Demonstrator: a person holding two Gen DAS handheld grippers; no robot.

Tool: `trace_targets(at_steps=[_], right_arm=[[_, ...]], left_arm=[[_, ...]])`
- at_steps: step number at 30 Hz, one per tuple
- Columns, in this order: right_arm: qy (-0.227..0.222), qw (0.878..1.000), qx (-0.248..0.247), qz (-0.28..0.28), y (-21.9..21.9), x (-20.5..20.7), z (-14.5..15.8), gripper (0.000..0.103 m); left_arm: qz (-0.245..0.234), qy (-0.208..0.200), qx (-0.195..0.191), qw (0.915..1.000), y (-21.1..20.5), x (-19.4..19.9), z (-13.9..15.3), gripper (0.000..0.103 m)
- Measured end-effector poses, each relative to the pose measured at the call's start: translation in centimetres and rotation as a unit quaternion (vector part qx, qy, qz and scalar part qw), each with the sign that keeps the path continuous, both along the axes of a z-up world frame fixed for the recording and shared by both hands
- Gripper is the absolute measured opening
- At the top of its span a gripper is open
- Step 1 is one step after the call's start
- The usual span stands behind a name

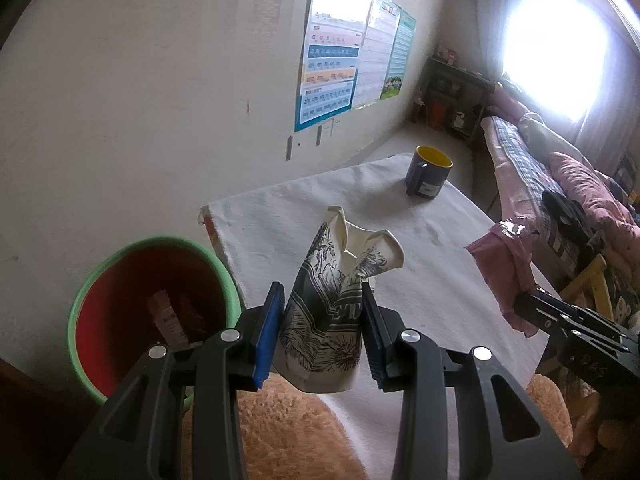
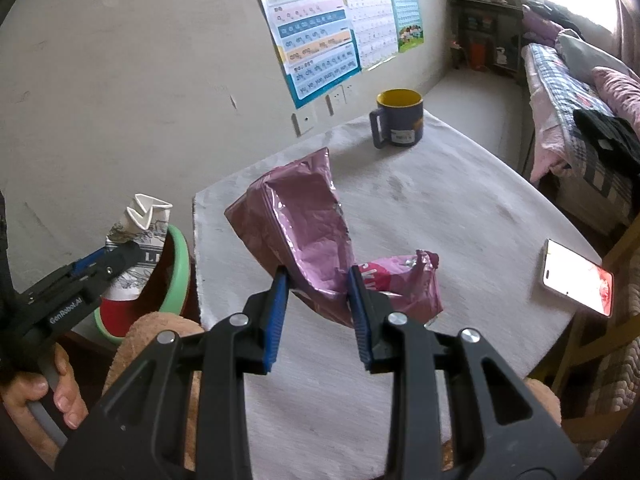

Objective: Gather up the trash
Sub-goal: 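Carry the white patterned wrapper over the bin with the left gripper while the right holds the pink wrapper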

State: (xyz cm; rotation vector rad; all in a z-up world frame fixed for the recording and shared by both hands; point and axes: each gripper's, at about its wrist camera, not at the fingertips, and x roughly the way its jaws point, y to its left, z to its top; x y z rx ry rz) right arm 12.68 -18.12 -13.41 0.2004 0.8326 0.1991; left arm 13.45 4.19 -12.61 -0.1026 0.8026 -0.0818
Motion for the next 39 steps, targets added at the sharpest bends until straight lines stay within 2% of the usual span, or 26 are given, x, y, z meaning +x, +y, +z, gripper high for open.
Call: trace_targets(at_steps=[39], right_arm=[[0.004, 0.999, -0.024, 0.046, 3.9, 0.8, 0.3, 0.030]], left_arm=[[0.043, 0.008, -0.025, 0.9987, 3.9, -0.2, -1.3, 0.036]])
